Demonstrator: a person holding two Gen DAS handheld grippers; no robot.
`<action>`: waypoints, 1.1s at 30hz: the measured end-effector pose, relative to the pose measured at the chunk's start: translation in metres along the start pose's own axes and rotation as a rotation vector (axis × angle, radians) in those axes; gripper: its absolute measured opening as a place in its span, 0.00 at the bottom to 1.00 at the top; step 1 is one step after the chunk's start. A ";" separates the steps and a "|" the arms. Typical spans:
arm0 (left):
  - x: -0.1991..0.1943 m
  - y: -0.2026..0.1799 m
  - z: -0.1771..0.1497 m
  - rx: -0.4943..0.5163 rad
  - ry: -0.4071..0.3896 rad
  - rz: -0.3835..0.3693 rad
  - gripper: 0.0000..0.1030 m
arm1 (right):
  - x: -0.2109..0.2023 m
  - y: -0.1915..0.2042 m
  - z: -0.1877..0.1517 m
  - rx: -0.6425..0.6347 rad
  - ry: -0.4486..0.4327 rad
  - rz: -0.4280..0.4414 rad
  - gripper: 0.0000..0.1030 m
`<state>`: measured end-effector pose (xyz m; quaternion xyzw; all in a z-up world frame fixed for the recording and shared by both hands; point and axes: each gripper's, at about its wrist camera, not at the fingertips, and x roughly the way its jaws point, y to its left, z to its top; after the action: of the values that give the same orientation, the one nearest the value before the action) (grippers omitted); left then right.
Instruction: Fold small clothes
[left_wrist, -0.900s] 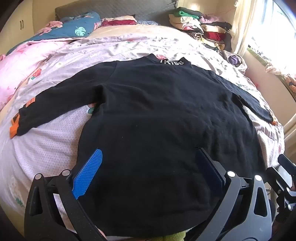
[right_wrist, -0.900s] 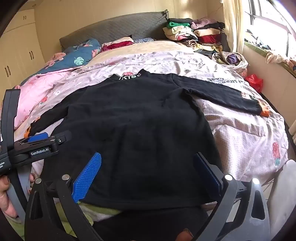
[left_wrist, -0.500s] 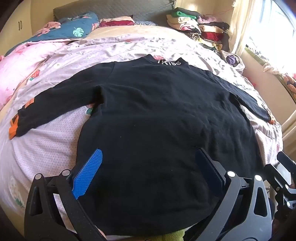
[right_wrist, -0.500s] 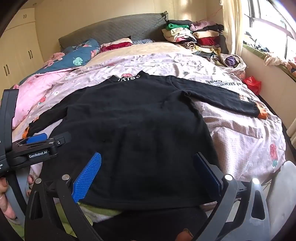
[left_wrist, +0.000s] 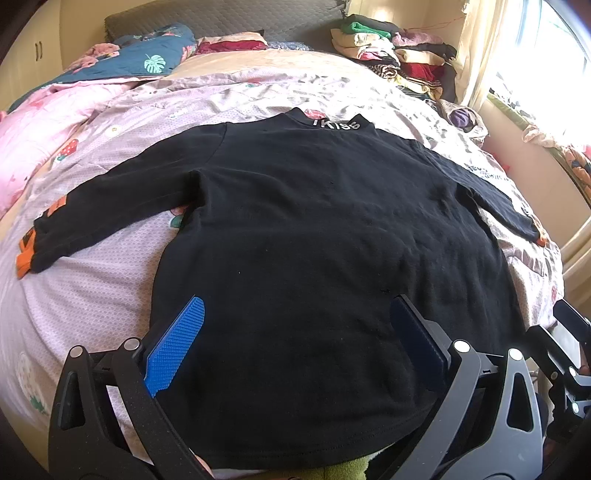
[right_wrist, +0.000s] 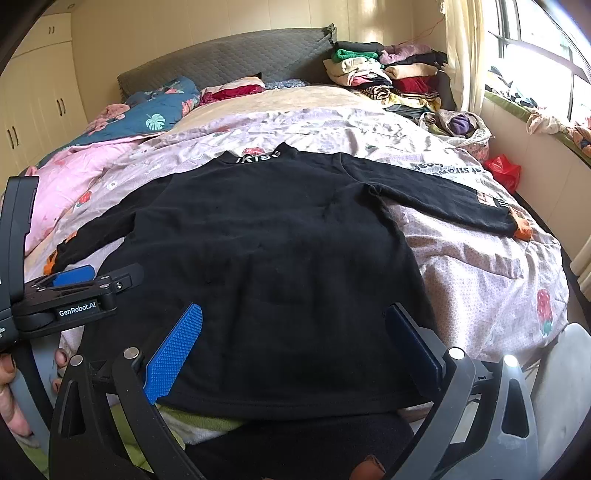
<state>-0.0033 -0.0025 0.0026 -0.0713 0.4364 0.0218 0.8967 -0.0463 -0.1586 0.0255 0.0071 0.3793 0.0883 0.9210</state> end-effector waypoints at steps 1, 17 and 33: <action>0.000 0.000 0.000 -0.001 0.001 0.000 0.92 | 0.000 0.000 0.000 0.000 0.000 -0.002 0.96; 0.000 -0.002 0.003 0.007 0.000 -0.001 0.92 | -0.002 0.001 0.000 -0.002 -0.003 -0.008 0.96; 0.000 -0.003 0.004 0.010 0.001 -0.006 0.92 | -0.001 0.001 0.001 -0.003 -0.003 -0.011 0.96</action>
<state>0.0000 -0.0045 0.0057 -0.0682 0.4366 0.0168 0.8969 -0.0461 -0.1580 0.0269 0.0035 0.3777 0.0839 0.9221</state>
